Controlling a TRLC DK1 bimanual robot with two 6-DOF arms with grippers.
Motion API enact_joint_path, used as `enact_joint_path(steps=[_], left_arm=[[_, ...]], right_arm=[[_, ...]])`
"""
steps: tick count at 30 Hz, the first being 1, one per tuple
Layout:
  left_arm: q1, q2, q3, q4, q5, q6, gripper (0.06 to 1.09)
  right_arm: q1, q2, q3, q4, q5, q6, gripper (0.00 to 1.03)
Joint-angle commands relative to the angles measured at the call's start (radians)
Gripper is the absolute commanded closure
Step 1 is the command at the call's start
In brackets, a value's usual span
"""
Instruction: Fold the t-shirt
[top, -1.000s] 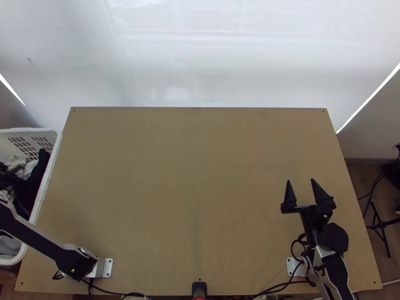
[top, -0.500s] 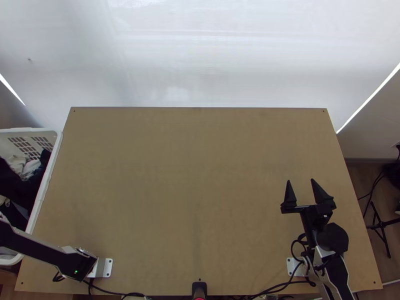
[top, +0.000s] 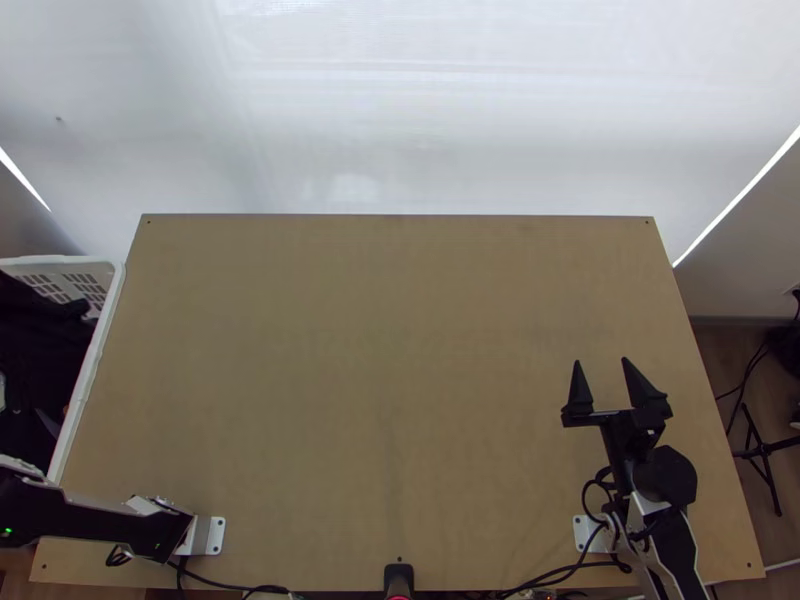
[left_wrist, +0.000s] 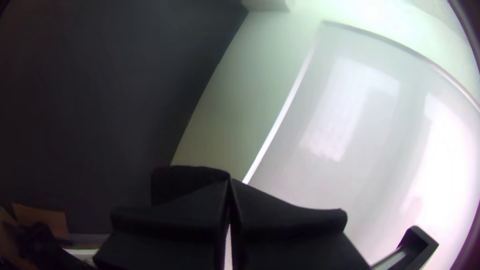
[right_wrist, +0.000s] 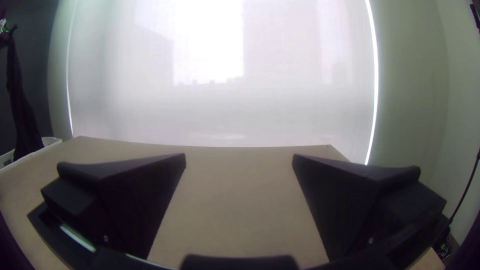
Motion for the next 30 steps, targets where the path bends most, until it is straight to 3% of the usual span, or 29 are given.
enact_joint_path(steps=[1,5,13,20,30], left_arm=[[-0.003,-0.139,-0.002,0.048,0.110,-0.101,1.05],[-0.081,-0.215,-0.067,0.039,0.216,-0.130,1.05],[-0.460,-0.307,-0.228,-0.104,0.213,-0.047,1.05],[-0.939,-0.328,-0.453,-0.131,-0.036,0.106,1.05],[-1.502,-0.225,-0.716,0.027,-0.320,0.229,1.05]], right_arm=[[0.000,0.000,0.000,0.000,0.000,0.000,0.03],[0.000,0.000,0.000,0.000,0.000,0.000,0.03],[0.000,0.000,0.000,0.000,0.000,0.000,0.03],[0.000,0.000,0.000,0.000,0.000,0.000,0.03],[0.000,0.000,0.000,0.000,0.000,0.000,0.03]])
